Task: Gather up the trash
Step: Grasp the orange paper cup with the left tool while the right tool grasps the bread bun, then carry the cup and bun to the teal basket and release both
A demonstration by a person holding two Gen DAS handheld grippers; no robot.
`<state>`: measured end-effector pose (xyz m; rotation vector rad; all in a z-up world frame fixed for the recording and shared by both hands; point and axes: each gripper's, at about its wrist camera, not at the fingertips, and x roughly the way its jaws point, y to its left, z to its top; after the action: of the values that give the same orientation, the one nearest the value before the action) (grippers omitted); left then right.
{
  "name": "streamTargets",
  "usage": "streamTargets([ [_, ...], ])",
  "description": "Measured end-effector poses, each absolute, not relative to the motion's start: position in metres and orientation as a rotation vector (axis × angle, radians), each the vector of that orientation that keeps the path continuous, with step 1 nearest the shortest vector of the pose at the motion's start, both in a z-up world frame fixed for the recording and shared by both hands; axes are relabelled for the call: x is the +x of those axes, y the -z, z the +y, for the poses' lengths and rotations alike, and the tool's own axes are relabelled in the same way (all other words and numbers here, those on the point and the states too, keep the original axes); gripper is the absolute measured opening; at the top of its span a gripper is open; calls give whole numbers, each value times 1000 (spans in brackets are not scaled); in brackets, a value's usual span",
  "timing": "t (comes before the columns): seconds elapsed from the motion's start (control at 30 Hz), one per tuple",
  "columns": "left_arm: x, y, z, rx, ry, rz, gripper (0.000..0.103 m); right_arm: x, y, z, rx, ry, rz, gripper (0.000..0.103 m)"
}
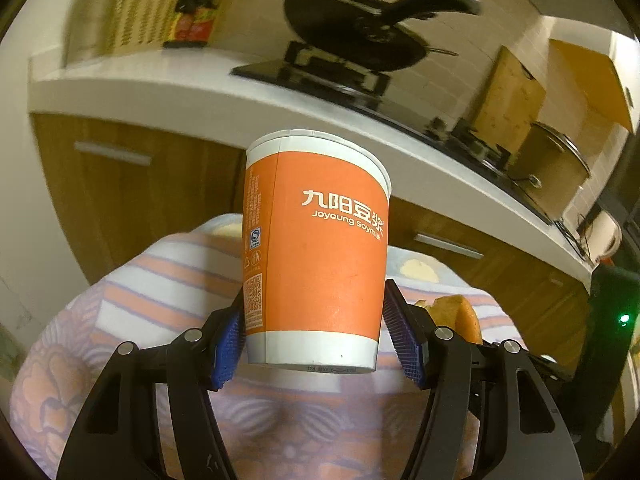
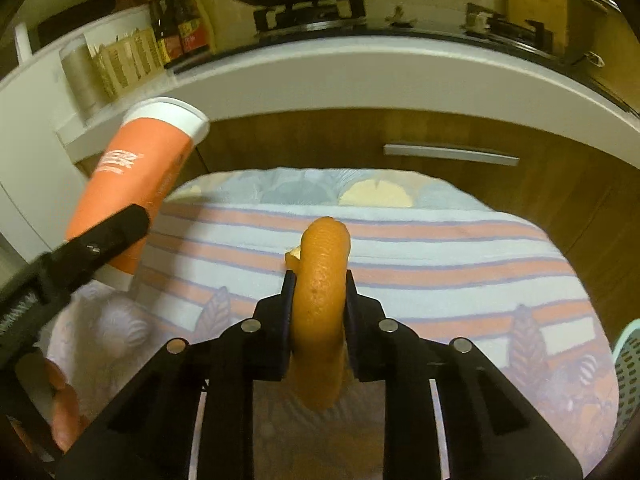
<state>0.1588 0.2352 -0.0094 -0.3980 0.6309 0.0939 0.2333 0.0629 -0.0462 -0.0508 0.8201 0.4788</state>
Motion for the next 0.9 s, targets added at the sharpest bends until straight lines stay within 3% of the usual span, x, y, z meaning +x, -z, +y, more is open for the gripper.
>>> streamTargets([
  [0.5, 127, -39, 145, -316, 44, 568, 61, 165, -16, -25, -95, -330, 639, 19],
  [0.9, 104, -43, 56, -264, 146, 579, 61, 118, -26, -108, -37, -235, 596, 19],
])
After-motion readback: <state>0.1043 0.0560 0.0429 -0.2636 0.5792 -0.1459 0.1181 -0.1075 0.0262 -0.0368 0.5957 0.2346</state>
